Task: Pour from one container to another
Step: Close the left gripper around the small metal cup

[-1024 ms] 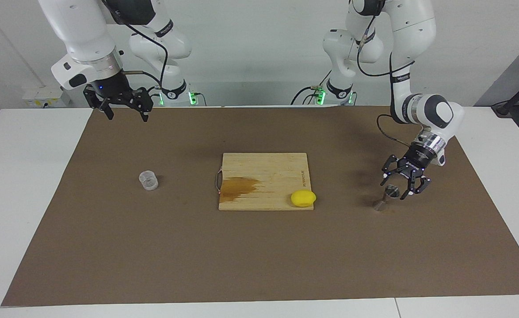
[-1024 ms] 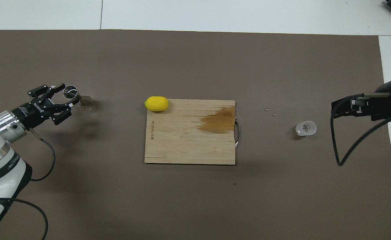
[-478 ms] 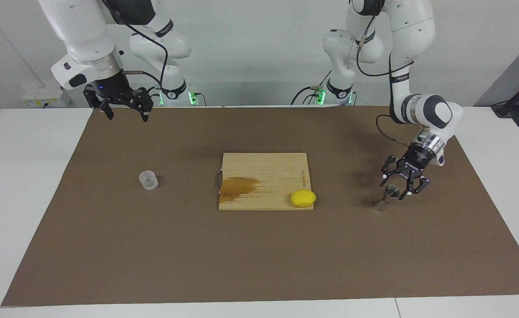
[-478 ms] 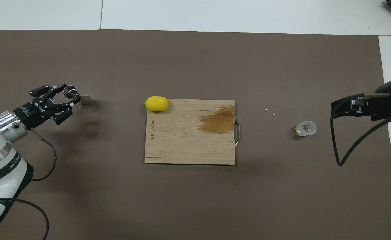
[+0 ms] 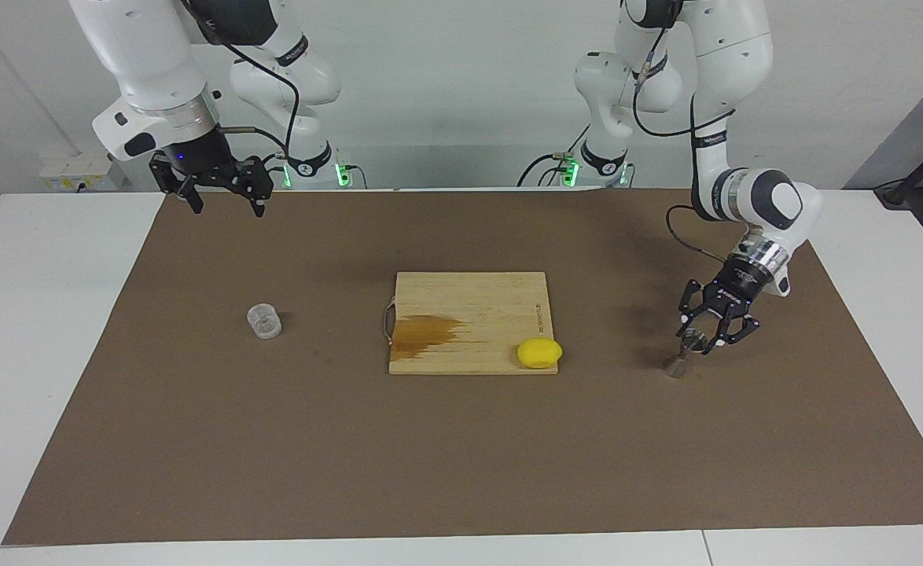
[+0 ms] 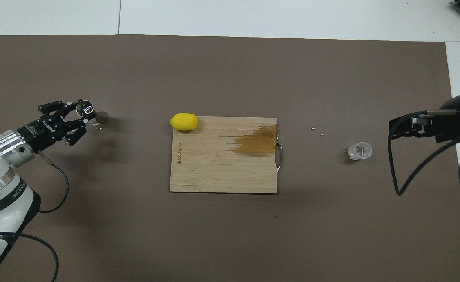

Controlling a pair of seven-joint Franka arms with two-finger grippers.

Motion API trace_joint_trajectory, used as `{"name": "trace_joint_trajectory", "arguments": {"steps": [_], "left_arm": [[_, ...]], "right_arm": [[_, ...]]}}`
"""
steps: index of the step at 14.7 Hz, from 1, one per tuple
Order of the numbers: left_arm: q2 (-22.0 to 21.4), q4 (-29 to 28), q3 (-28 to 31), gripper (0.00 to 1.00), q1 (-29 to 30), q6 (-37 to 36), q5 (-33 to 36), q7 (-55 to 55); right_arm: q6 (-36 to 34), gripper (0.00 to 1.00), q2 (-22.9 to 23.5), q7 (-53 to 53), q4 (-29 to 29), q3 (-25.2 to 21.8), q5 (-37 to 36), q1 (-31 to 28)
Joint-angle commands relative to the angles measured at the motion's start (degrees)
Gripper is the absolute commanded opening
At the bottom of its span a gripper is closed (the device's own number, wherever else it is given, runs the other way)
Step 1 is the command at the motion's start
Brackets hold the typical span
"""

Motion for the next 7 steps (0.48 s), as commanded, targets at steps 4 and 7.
{"name": "trace_joint_trajectory", "arguments": {"steps": [4,7], "left_arm": [[-2.33,3.23,-3.94,0.00,-1.11,-5.19,-1.54,-7.61],[-5.23,3.67,-9.83,0.00,-2.68,-1.78,-1.54,-7.89]], "right_arm": [[0.01,1.00,-0.98,-1.85,-1.14,0.27,-0.42,-0.34],[-0.25,1.00,-0.98,-1.86,-1.31,0.27,-0.42,-0.34]]}}
